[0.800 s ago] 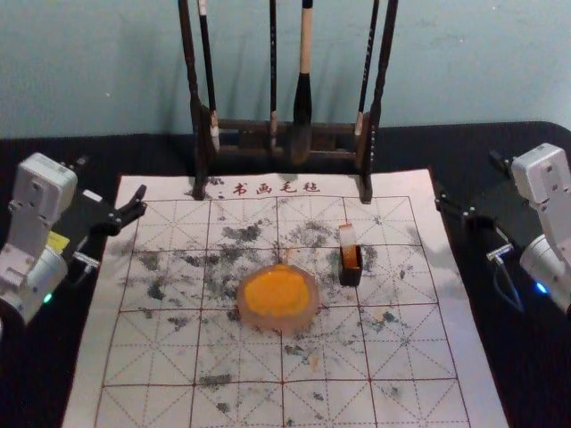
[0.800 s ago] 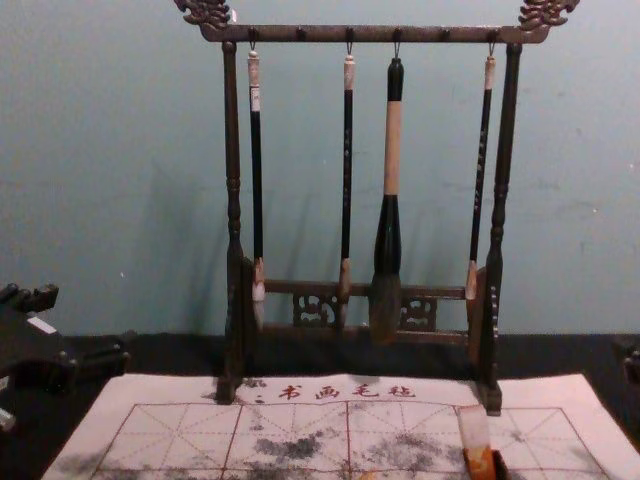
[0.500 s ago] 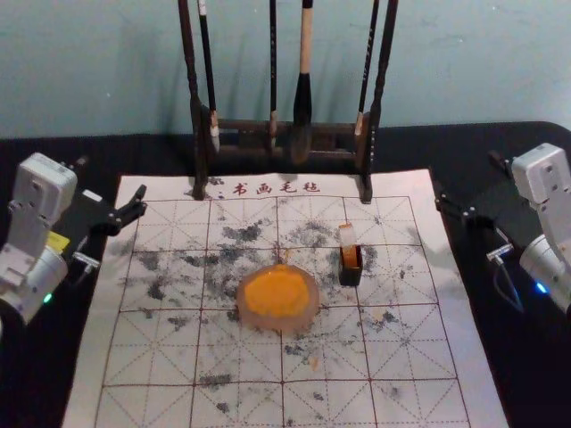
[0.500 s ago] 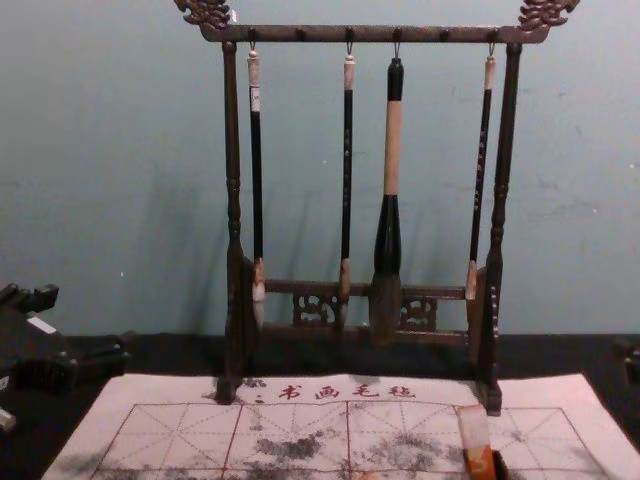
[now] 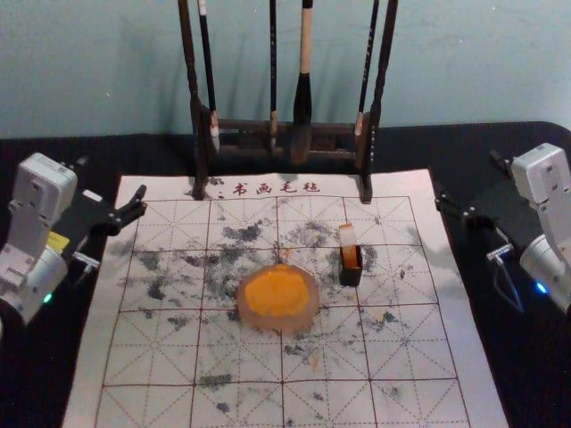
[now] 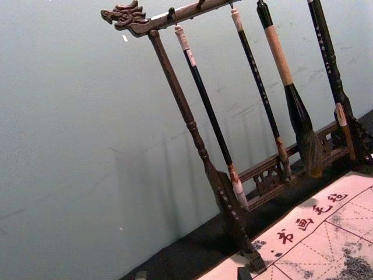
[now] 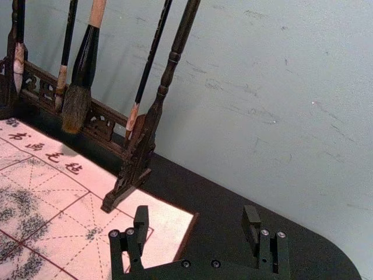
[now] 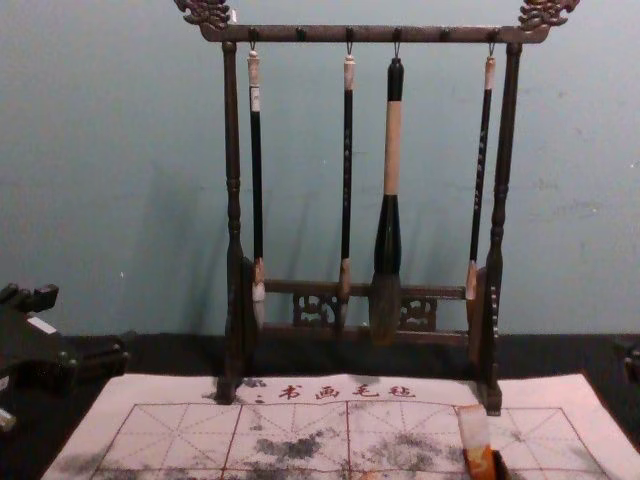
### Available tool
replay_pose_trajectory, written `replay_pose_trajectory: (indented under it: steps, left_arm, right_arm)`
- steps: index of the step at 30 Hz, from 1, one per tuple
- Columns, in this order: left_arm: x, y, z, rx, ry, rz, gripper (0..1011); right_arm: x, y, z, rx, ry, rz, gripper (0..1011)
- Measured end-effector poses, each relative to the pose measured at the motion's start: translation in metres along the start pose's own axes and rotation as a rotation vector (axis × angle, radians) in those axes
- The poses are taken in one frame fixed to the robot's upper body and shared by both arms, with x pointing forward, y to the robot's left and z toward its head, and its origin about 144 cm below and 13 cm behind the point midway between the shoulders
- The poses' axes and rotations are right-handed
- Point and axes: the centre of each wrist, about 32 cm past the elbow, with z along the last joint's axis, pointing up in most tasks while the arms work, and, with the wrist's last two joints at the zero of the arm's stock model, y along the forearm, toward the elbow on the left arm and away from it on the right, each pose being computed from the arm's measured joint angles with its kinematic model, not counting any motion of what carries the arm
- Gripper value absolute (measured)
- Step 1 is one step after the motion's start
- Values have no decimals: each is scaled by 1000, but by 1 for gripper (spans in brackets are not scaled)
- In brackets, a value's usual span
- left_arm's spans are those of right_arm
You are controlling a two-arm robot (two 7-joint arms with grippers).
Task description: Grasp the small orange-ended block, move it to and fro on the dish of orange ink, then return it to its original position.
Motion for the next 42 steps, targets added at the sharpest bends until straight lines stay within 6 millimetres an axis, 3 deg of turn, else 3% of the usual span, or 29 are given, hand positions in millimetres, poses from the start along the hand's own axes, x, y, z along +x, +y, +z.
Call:
replay_pose_trajectory:
  steps: [42]
  left_arm:
    - [0, 0, 0, 0, 0, 0, 1001]
  right_arm:
    - [4, -2, 1, 16, 26, 48, 1002]
